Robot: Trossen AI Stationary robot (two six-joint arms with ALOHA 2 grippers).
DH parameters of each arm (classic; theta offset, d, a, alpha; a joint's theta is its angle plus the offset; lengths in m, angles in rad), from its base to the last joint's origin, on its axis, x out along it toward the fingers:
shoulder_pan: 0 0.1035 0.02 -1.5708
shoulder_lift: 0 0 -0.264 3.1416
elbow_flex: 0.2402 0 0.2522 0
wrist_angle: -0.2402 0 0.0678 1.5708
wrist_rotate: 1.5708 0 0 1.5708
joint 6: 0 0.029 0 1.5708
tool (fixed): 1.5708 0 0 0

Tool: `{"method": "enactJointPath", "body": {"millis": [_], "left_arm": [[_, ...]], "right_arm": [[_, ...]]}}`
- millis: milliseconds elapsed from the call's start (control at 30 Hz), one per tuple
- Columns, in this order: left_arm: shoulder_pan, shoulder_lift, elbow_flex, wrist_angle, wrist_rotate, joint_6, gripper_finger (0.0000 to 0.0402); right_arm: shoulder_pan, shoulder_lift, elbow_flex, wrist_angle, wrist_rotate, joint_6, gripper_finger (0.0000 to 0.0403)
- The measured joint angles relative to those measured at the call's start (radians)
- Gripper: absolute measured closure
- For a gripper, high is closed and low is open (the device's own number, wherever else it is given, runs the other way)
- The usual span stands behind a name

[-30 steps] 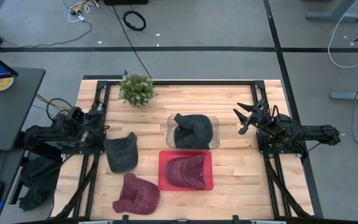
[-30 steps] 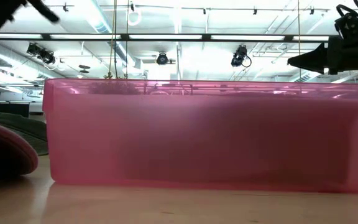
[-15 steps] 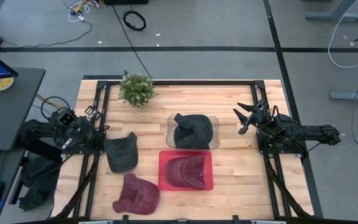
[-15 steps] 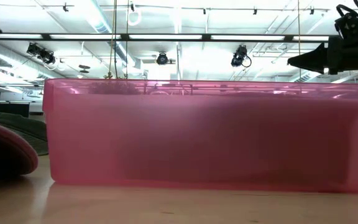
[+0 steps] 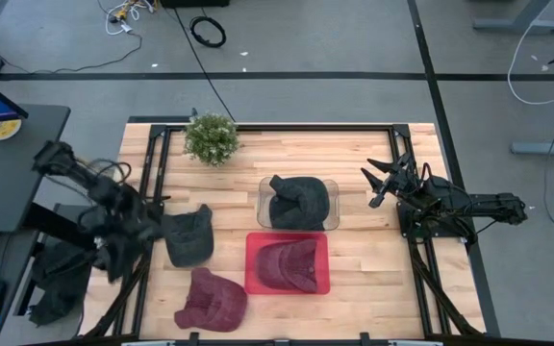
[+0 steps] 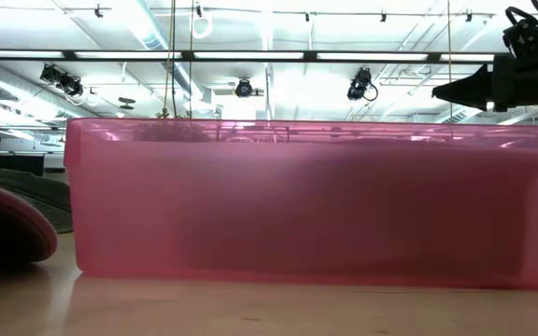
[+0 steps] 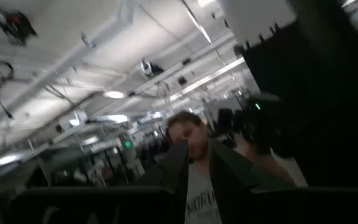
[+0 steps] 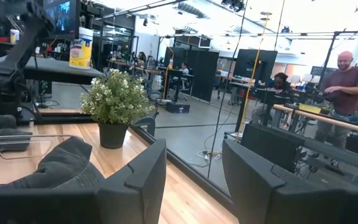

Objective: Pick & Place hat
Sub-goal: Put the red cap into the pink bin

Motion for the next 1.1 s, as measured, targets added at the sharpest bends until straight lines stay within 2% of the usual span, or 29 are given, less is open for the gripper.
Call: {"method": "enactJointPath", "body": {"millis": [100,200,300,400,500,600,700,833,1100], "left_arm": [[-0.078,0.095,0.131,-0.268,-0.052,0.15,0.0335],[-0.149,0.177,0.267,-0.566,-0.2,0.294,0.0335],[-0.221,0.262,0.386,-0.81,-0.42,0.37,0.0335],[-0.291,0.358,0.477,-0.961,-0.676,0.381,0.0335],[-0.345,0.456,0.553,-1.06,-0.932,0.343,0.0335],[-0.377,0.547,0.631,-1.171,-1.128,0.263,0.0335],[-0.387,0.627,0.725,-1.266,-1.219,0.133,0.0335],[-0.387,0.721,0.843,-1.372,-1.273,-0.086,0.0335],[-0.365,0.923,1.046,-1.648,-1.285,-0.463,0.0335]], "right_arm": [[0.0,0.0,0.0,0.0,0.0,0.0,0.0243],[0.0,0.0,0.0,0.0,0.0,0.0,0.0243],[0.0,0.0,0.0,0.0,0.0,0.0,0.0243],[0.0,0.0,0.0,0.0,0.0,0.0,0.0243],[0.0,0.0,0.0,0.0,0.0,0.0,0.0243],[0.0,0.0,0.0,0.0,0.0,0.0,0.0243],[0.0,0.0,0.0,0.0,0.0,0.0,0.0243],[0.0,0.0,0.0,0.0,0.0,0.0,0.0243],[0.0,0.0,0.0,0.0,0.0,0.0,0.0243]]}}
